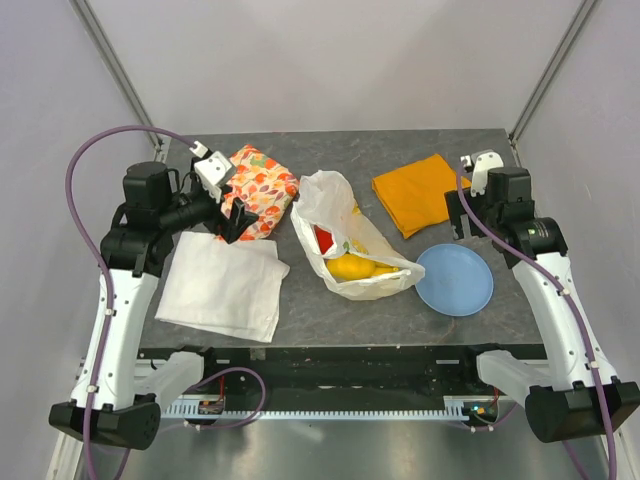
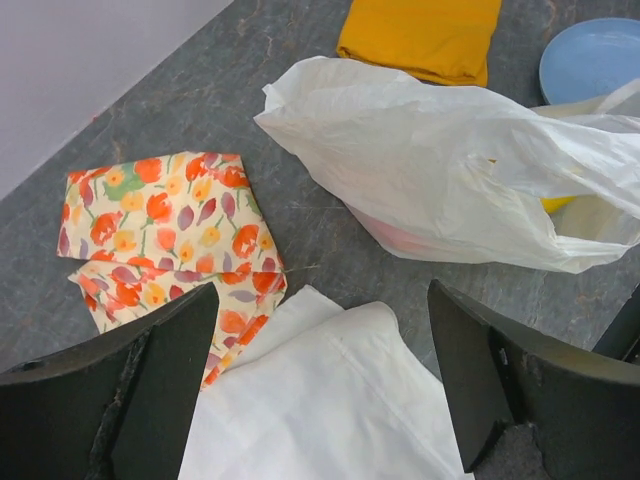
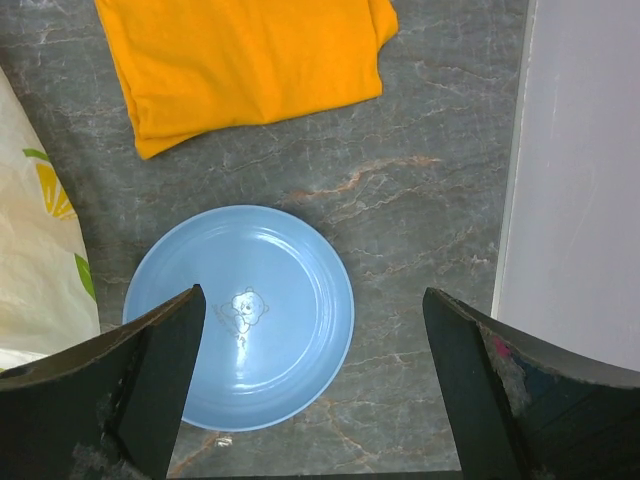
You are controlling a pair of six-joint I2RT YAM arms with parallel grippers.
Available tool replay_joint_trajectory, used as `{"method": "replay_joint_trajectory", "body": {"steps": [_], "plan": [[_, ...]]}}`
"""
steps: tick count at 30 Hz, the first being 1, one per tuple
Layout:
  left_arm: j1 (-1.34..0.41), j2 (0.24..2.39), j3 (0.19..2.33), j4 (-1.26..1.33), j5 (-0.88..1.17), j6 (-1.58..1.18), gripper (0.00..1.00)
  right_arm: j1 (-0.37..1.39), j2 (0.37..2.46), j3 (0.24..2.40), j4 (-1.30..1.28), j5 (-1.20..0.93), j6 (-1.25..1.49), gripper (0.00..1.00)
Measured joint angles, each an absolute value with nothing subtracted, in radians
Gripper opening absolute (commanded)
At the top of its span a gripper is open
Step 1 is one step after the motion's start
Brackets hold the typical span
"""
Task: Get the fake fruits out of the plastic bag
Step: Adjust the plastic bag at the center of the board.
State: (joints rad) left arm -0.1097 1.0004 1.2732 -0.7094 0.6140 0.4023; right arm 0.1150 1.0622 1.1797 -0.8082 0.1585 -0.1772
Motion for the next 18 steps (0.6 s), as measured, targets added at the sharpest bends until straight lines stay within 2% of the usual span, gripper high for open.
{"method": "replay_joint_trajectory", "body": {"steps": [9,15,18], "plan": [[-0.206,0.999,1.391,-0.824,0.642,0.471,0.93,0.115,1.062,1.181,-0.831,0.058,-0.205,0.98],[-0.426,1.047,1.567,-0.882,0.616,0.527,0.87,0.123,1.069,1.202,-0.894,-0.229,-0.300,0.97],[-0.542,1.088,1.605,-0.905,0.528,0.600,0.87,0.172,1.108,1.238,-0.907,-0.318,-0.329,0.97]]}}
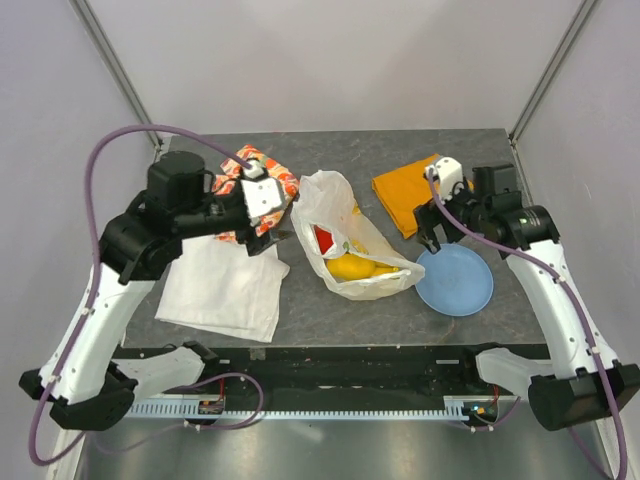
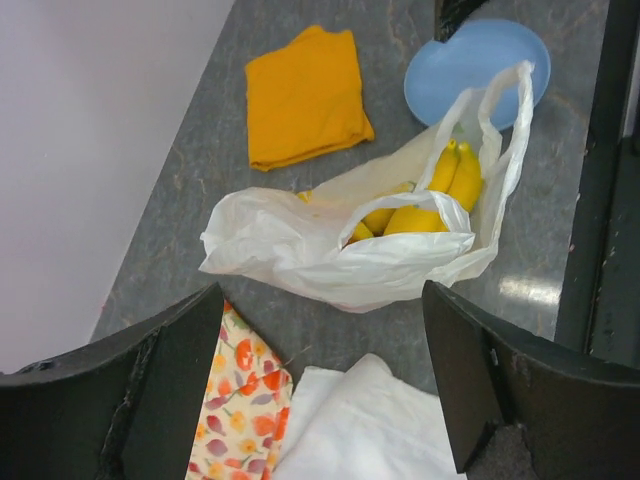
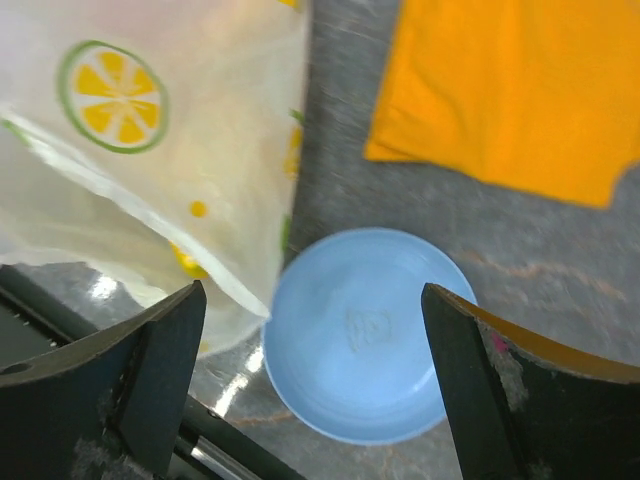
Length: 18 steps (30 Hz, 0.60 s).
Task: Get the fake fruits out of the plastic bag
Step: Adjust the plastic bag at the center of the board.
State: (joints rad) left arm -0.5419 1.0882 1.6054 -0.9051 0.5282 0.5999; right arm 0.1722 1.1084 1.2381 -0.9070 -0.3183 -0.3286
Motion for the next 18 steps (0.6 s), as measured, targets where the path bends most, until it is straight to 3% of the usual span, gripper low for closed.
{"method": "replay_joint_trajectory", "body": {"steps": [8,11,14,18], "plan": [[-0.754,1.222,1.628,-1.008,0.393,0.774,0.86,0.348,1.201,1.270,-0.902,-0.403,-0.355,0.98],[-0.853,1.230,1.634,-1.050,0.361,0.839,0.77,0.385,1.208,1.268,-0.902,-0.428,-0.355,0.97],[-0.943,1.230,1.626,-1.081,0.321,0.915,0.62,0.431,1.213,1.243,-0.898,-0.440,-0.355,0.97],[-0.965,1.237,1.555,-1.078,0.257,0.997,0.20,0.508,1.235,1.175,-0.876,-0.421,-0.343,0.98]]}}
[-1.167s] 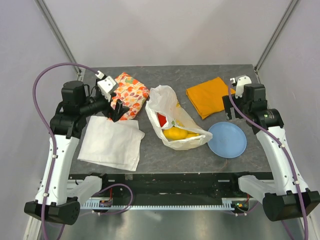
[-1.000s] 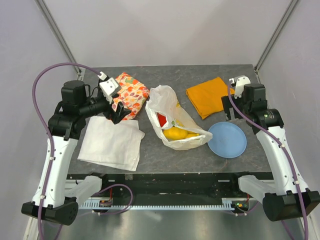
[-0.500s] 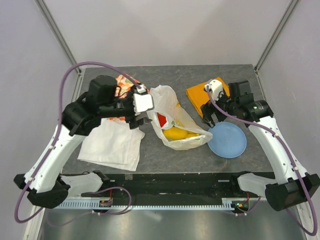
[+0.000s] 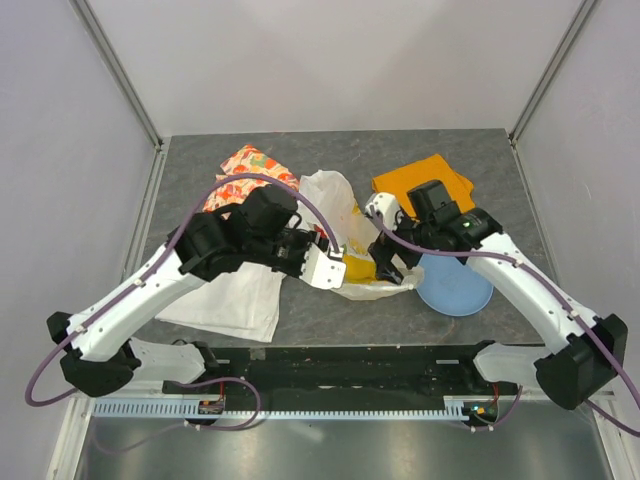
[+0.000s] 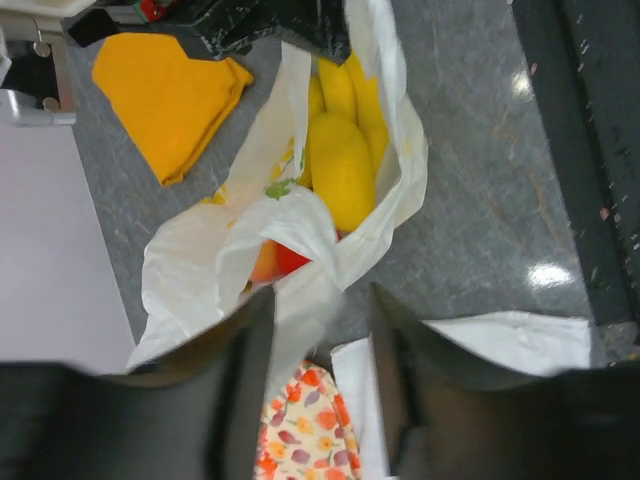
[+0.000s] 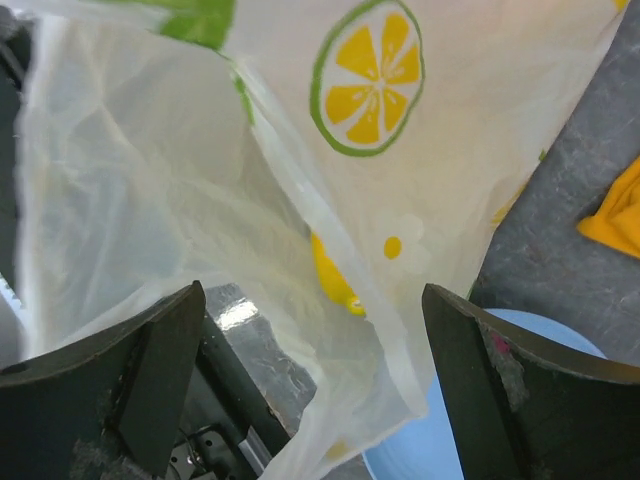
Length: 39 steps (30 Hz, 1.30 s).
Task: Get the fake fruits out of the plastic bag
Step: Adjust the plastic bag at the center of the board.
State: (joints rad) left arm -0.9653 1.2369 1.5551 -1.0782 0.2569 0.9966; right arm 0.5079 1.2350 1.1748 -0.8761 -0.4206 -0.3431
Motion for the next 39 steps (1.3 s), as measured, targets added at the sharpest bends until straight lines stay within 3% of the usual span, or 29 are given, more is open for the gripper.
{"method": "replay_joint_trajectory", "body": {"steps": [3,8,11,12,14,16,23,28,30,31,33,34,35,37,39], "plan": [[-0.958,1.248,1.476,-1.028,0.200,1.030,0.01,0.531,1.265,1.119,-0.820,-0.357,-0.309,0.97],[-0.873,1.267,1.407,-0.930,0.170,1.016,0.01,0.531,1.331,1.079,-0.715,-0.206,-0.274,0.75],[-0.764,1.308,1.440,-0.873,0.172,0.928,0.01,0.527,1.401,1.079,-0.640,-0.094,-0.248,0.46],[-0.726,1.341,1.477,-0.865,0.176,0.881,0.01,0.522,1.421,1.081,-0.624,-0.068,-0.242,0.29],[-0.646,1.420,1.588,-0.848,0.190,0.781,0.01,0.516,1.459,1.106,-0.611,-0.024,-0.238,0.14],[-0.572,1.499,1.699,-0.823,0.211,0.676,0.01,0.508,1.520,1.177,-0.594,0.009,-0.238,0.12],[-0.426,1.749,2.090,-0.808,0.284,0.370,0.02,0.474,1.765,1.545,-0.524,0.081,-0.236,0.12],[-0.421,1.803,2.214,-0.813,0.327,0.244,0.02,0.447,1.798,1.659,-0.487,0.115,-0.249,0.13],[-0.422,1.798,2.232,-0.811,0.342,0.220,0.01,0.440,1.798,1.679,-0.472,0.119,-0.251,0.17],[-0.422,1.790,2.233,-0.809,0.345,0.213,0.02,0.435,1.798,1.683,-0.463,0.120,-0.251,0.28],[-0.422,1.771,2.222,-0.807,0.362,0.208,0.26,0.429,1.798,1.682,-0.456,0.112,-0.250,0.49],[-0.422,1.746,2.193,-0.805,0.381,0.206,0.35,0.428,1.798,1.679,-0.457,0.107,-0.249,0.67],[-0.421,1.724,2.168,-0.805,0.400,0.206,0.53,0.428,1.798,1.673,-0.458,0.103,-0.249,0.73],[-0.420,1.659,2.086,-0.807,0.452,0.204,0.66,0.428,1.793,1.659,-0.468,0.109,-0.248,0.88],[-0.421,1.594,2.018,-0.818,0.500,0.199,0.76,0.426,1.779,1.645,-0.493,0.109,-0.247,0.91]]}}
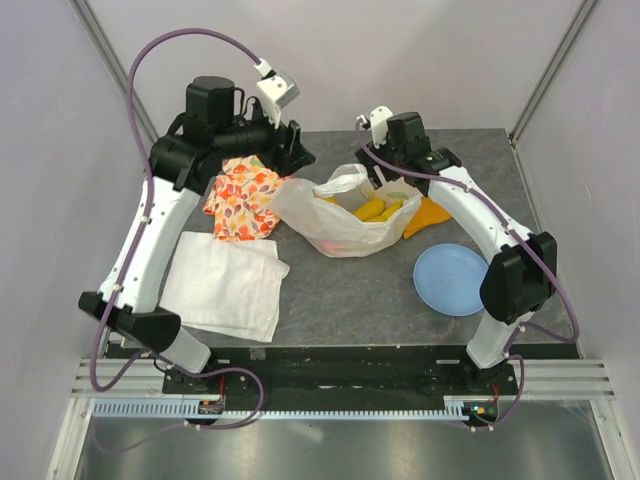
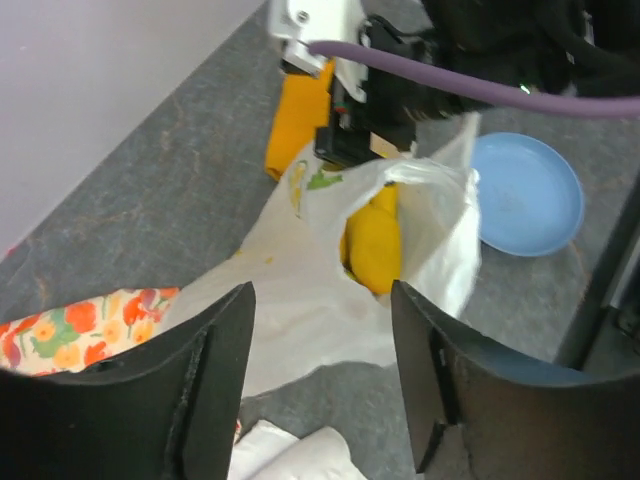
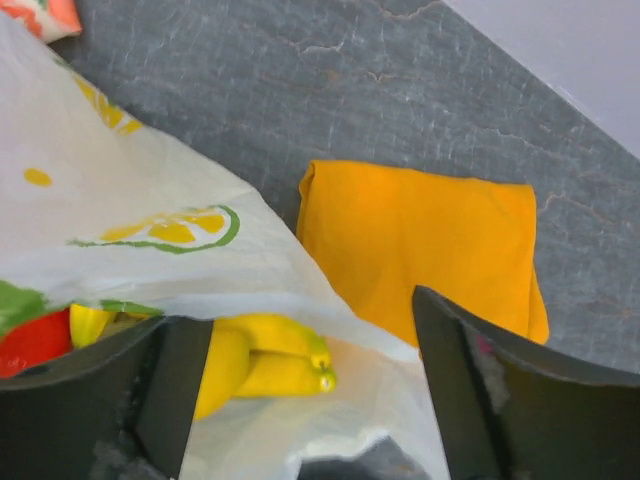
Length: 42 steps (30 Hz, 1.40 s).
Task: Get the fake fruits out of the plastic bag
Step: Adjust the plastic bag at the center of the board, then move the distractor to the center of the board.
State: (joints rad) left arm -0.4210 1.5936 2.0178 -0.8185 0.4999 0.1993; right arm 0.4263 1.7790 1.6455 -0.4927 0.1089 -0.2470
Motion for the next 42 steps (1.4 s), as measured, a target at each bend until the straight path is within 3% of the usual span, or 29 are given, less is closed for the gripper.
{"method": "replay_joint_trajectory", "body": {"steps": [4,9,12,13,17,23,42], "plan": [[-0.423,1.499,1.977,-0.831,0.572,0.199,0.78,0.373,1.692,1.638,-0.545,0.068,-0.242,0.91],[-0.423,1.459,1.992,-0.820,0.654,0.177,0.74,0.155,1.518,1.629,-0.498,0.015,-0.208,0.87],[-0.436,1.495,1.998,-0.809,0.682,0.148,0.75,0.090,1.504,1.625,-0.459,0.047,-0.212,0.49],[-0.442,1.516,1.999,-0.809,0.685,0.140,0.76,0.089,1.538,1.627,-0.454,0.059,-0.213,0.25],[-0.488,1.600,2.000,-0.813,0.674,0.124,0.79,0.107,1.769,1.706,-0.474,0.096,-0.213,0.01],[-0.547,1.627,1.988,-0.827,0.611,0.125,0.79,0.109,2.050,1.639,-0.557,0.167,-0.214,0.00],[-0.543,1.579,1.923,-0.834,0.548,0.140,0.79,0.035,2.207,1.674,-0.484,0.332,-0.124,0.00]]}}
